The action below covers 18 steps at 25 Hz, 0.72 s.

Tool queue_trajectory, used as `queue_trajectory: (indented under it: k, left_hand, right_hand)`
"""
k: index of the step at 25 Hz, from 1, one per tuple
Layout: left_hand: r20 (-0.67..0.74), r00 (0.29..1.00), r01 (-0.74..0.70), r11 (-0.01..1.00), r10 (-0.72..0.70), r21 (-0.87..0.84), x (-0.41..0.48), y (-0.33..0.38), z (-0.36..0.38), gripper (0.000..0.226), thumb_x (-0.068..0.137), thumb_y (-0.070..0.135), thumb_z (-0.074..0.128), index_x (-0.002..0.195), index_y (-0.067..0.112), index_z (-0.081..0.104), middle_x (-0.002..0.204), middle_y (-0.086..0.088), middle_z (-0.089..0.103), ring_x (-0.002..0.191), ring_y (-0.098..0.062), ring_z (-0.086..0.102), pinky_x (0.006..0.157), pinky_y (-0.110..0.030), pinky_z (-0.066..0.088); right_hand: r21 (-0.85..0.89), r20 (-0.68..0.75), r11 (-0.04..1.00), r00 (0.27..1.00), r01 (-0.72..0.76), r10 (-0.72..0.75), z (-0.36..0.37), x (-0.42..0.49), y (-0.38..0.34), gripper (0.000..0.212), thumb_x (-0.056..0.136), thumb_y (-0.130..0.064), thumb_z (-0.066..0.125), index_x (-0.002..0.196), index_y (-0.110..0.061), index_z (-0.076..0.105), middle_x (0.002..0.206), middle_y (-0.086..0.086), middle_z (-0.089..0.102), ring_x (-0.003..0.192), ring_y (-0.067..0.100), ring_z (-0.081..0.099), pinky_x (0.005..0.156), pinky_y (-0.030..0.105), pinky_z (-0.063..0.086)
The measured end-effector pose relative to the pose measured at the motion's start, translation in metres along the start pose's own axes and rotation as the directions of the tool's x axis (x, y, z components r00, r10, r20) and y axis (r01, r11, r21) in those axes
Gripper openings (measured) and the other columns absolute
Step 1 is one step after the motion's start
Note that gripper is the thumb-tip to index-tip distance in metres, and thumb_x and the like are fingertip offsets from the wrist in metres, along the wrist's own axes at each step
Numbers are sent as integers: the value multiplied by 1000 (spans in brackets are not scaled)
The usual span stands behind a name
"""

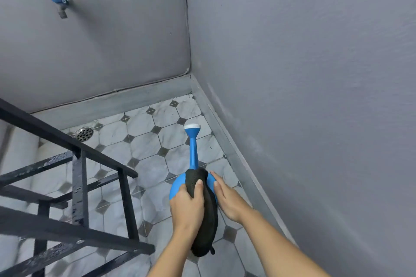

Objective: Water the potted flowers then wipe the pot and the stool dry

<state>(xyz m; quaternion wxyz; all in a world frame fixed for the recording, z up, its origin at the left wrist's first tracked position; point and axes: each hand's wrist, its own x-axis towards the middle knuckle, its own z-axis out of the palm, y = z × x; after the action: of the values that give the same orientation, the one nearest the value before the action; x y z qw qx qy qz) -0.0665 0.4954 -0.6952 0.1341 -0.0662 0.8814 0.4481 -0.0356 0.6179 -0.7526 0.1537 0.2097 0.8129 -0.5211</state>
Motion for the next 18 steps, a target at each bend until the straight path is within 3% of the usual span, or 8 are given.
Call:
queue_trajectory:
  k: [6, 14, 18]
  left_hand:
    - [-28, 998, 58, 998, -59, -9, 54, -56, 64, 36, 92, 41, 47, 85, 7, 57, 85, -8, 62, 83, -29, 55, 72, -33, 40]
    - [-8, 998, 65, 996, -65, 52, 68, -84, 83, 40, 93, 42, 46, 94, 3, 59, 94, -18, 66, 94, -37, 58, 75, -36, 41]
    - [51, 995, 74, 967, -89, 242, 67, -76, 75, 54, 91, 52, 42, 106, 2, 55, 109, -20, 62, 107, -37, 54, 86, -39, 42]
  right_hand:
    - [-93, 51, 996, 999, 11, -6, 16, 74, 60, 51, 101, -49, 15, 151, -39, 12, 159, -7, 24, 145, 15, 26, 118, 33, 23]
    - [-182, 82, 983, 997, 27, -12, 32, 99, 87, 50, 102, -46, 16, 151, -40, 10, 158, -3, 29, 144, 18, 30, 117, 36, 26]
    - [-323, 60, 946, 998, -14, 35, 23, 90, 72, 51, 102, -45, 14, 152, -36, 6, 161, -1, 19, 148, 18, 16, 120, 39, 18]
